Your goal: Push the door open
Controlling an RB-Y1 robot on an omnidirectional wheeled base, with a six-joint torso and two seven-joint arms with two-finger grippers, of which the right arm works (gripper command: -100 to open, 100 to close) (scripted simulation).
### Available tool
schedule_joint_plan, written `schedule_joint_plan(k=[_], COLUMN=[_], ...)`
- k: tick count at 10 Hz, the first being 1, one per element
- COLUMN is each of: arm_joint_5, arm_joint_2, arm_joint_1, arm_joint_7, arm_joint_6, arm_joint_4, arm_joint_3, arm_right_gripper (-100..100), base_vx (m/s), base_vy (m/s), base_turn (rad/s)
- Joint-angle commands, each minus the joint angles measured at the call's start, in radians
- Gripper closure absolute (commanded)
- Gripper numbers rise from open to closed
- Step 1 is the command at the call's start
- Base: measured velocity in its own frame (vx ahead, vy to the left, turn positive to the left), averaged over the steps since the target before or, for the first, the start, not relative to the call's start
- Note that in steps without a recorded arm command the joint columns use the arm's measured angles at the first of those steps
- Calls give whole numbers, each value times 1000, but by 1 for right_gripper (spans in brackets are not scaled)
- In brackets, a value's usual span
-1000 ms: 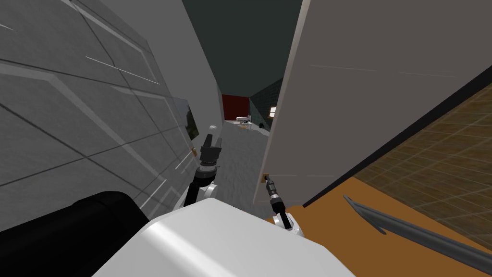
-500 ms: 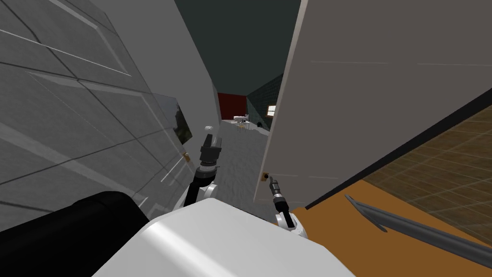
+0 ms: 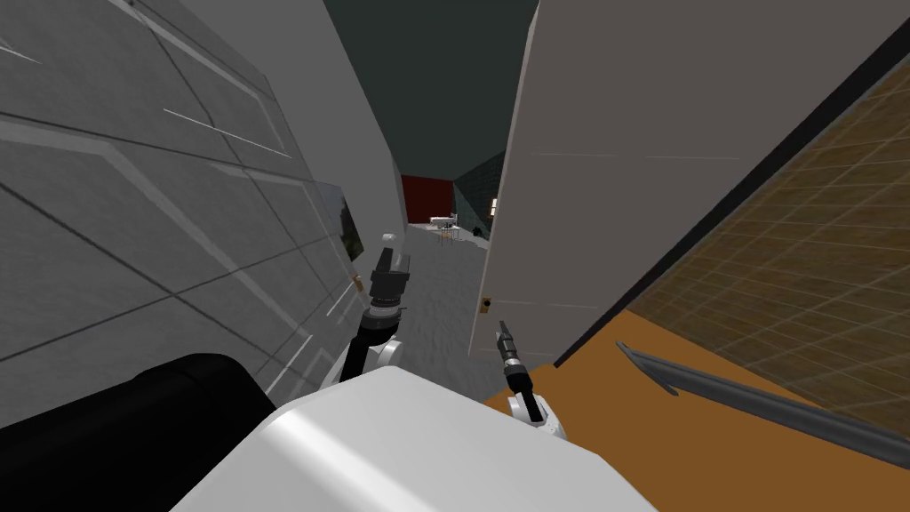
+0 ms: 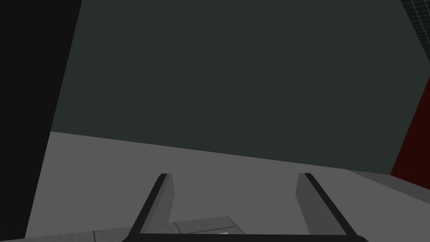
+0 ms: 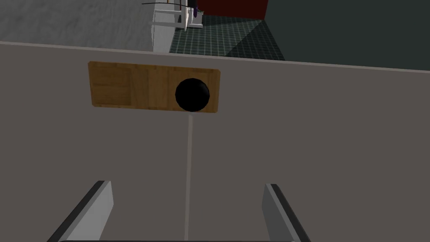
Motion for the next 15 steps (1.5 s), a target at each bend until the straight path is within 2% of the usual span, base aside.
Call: schedule_joint_plan(k=[1, 6, 11, 12, 13, 15], arm_joint_5=[0, -4, -9, -8, -8, -8], arm_joint_2=[0, -3, 10, 8, 8, 8], arm_joint_1=[0, 5, 10, 10, 10, 10], arm_joint_7=[0, 11, 24, 22, 22, 22], arm_joint_6=[0, -14, -30, -27, -27, -27], arm_joint_4=[0, 5, 11, 8, 8, 8], arm_joint_3=[0, -10, -21, -19, -19, -19], arm_right_gripper=[-100, -100, -100, -100, 100, 100], base_vx=[-126, 151, 202, 81, -20, -24], base_vy=[-1, 55, 46, 5, 1, -3], base_turn=[-11, 20, 24, -3, 2, 5])
